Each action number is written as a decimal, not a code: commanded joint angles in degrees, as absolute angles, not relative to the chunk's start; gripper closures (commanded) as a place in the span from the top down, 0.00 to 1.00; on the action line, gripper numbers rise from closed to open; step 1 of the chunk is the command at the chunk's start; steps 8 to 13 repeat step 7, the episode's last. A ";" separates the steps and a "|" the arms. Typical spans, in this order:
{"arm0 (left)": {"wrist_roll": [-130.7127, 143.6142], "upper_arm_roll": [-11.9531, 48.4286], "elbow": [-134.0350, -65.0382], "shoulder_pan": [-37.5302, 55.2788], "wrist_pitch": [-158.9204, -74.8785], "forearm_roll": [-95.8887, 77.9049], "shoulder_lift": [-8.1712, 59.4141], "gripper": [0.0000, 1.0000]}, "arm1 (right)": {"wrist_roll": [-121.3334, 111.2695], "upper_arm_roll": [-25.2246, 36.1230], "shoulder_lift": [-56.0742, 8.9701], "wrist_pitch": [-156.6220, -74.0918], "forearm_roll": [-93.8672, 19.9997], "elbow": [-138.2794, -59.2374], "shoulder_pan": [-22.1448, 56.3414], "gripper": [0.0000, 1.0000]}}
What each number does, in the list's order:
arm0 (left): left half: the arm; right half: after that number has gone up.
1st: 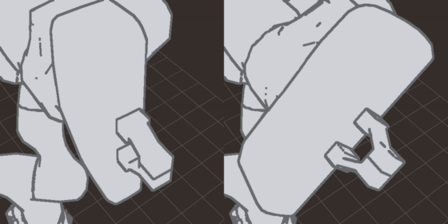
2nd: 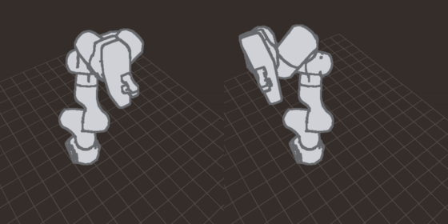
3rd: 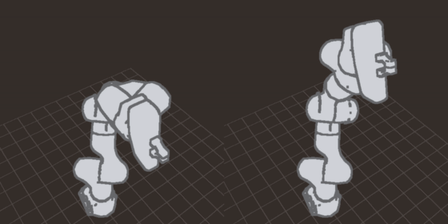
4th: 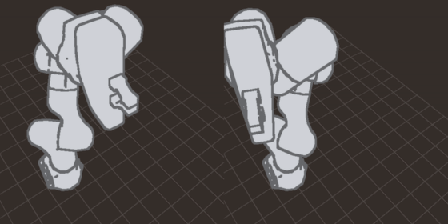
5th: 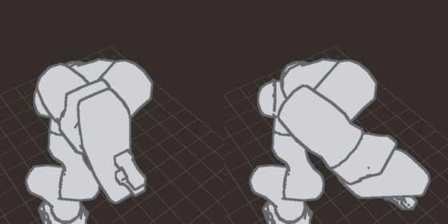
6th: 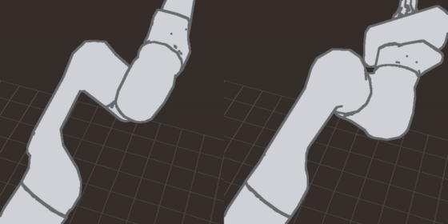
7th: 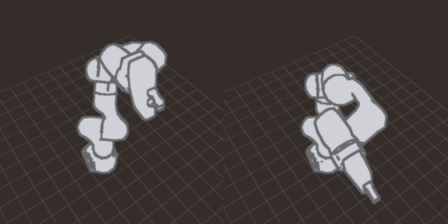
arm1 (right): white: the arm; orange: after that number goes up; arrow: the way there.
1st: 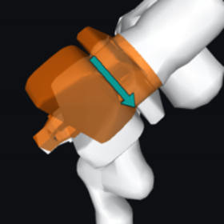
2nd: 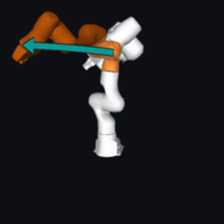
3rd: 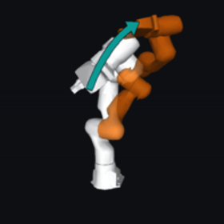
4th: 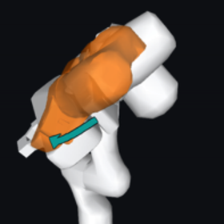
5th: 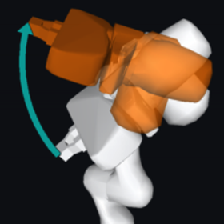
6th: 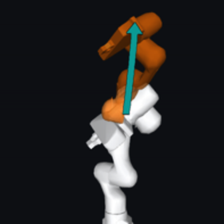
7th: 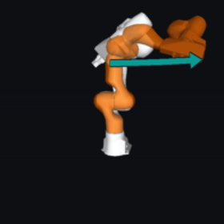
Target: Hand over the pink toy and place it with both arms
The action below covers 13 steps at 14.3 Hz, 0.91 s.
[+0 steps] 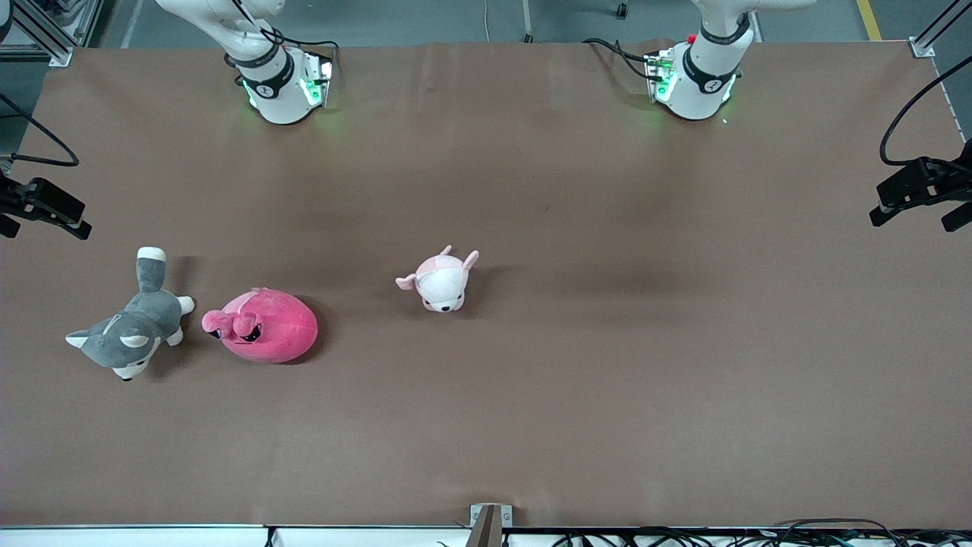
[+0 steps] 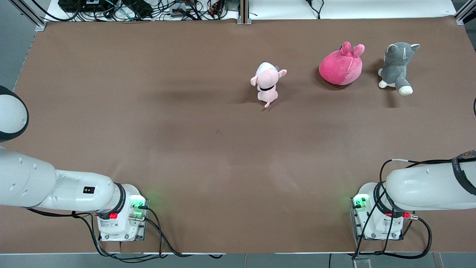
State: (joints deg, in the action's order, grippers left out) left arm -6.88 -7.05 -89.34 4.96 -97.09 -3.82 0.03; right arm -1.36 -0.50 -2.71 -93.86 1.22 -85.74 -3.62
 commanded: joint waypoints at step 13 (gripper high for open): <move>-6.68 -7.12 -88.51 5.36 -95.19 -2.64 -0.26 1.00 | -2.02 -1.14 -0.97 -94.66 1.49 -87.63 -4.39 1.00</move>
